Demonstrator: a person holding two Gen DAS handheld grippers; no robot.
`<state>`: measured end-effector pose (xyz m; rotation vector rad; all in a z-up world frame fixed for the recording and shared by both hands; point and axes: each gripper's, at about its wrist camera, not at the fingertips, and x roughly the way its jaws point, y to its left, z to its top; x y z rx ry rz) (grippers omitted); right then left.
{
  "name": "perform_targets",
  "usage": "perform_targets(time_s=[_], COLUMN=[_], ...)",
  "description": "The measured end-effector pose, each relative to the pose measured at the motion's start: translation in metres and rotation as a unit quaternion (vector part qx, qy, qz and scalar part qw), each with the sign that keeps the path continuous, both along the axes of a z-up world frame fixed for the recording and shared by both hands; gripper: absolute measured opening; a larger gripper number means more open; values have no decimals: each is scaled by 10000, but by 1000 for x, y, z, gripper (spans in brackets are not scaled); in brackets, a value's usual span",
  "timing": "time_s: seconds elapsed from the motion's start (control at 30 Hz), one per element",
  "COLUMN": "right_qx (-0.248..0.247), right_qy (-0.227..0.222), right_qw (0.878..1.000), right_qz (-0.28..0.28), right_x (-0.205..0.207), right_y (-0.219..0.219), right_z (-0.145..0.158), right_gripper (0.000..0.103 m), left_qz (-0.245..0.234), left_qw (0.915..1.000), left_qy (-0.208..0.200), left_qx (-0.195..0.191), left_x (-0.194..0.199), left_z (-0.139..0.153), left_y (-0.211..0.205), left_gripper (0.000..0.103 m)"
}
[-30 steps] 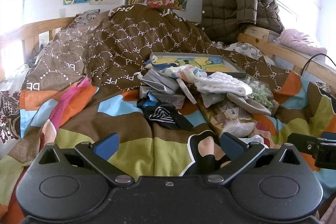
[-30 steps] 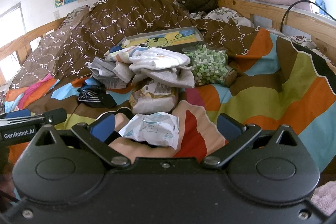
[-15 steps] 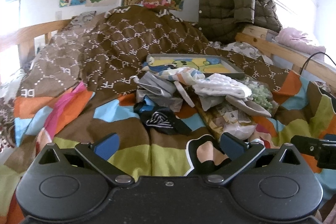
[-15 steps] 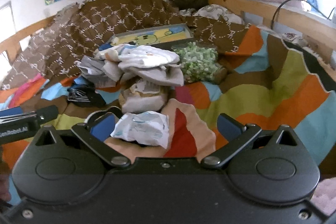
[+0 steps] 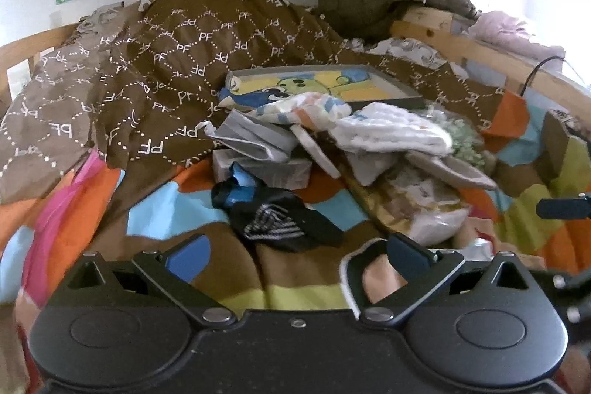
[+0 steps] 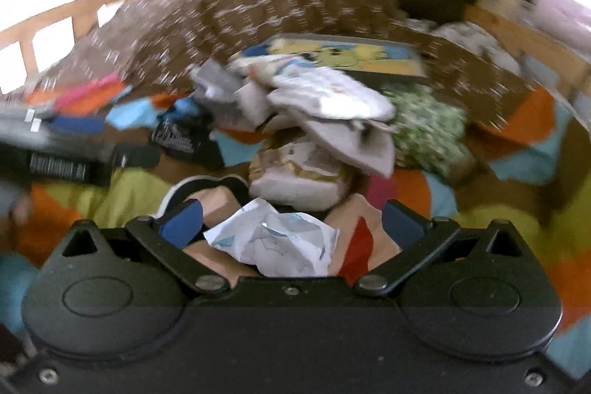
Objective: Organize soft objects
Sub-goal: 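Lower the left gripper onto the black striped sock and close it, then lift the sock with the left gripper while the right gripper grasps the crumpled white cloth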
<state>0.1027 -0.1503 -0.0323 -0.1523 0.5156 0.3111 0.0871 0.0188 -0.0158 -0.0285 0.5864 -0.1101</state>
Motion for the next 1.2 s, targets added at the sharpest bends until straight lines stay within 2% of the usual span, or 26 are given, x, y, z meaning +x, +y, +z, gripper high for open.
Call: perform_targets(time_s=[0.2, 0.43, 0.5, 0.57, 0.63, 0.83, 1.0, 1.1, 1.17, 1.2], right_qx=[-28, 44, 68, 124, 135, 62, 110, 137, 132, 133], right_qy=[252, 445, 478, 533, 583, 460, 450, 450, 434, 430], right_qw=[9985, 9975, 9975, 9972, 9971, 9978, 9983, 9983, 9984, 9984], right_qz=[476, 543, 517, 506, 476, 483, 359, 330, 330, 331], right_x=[11, 13, 12, 17, 21, 30, 35, 36, 36, 36], right_y=[15, 22, 17, 15, 15, 19, 16, 14, 14, 15], right_z=[-8, -24, -25, -29, -34, -43, -43, -43, -42, -42], right_gripper=[103, 103, 103, 102, 102, 99, 90, 88, 86, 85], left_qz=[-133, -310, -316, -322, -362, -407, -275, -264, -358, -437], left_qw=[9997, 9988, 9985, 9979, 9974, 9974, 9980, 9981, 9977, 9973], left_qy=[205, 355, 388, 480, 536, 507, 493, 470, 463, 486], left_qx=[23, -142, -218, -294, -325, -295, -284, -305, -331, -333], left_x=[30, 58, 65, 71, 74, 71, 70, 66, 61, 59], left_z=[-10, -20, -23, -26, -28, -33, -34, -31, -29, -29], left_y=[11, 14, 14, 12, 10, 7, 5, 4, 2, -1], left_gripper=[96, 86, 80, 67, 59, 47, 35, 30, 20, 18])
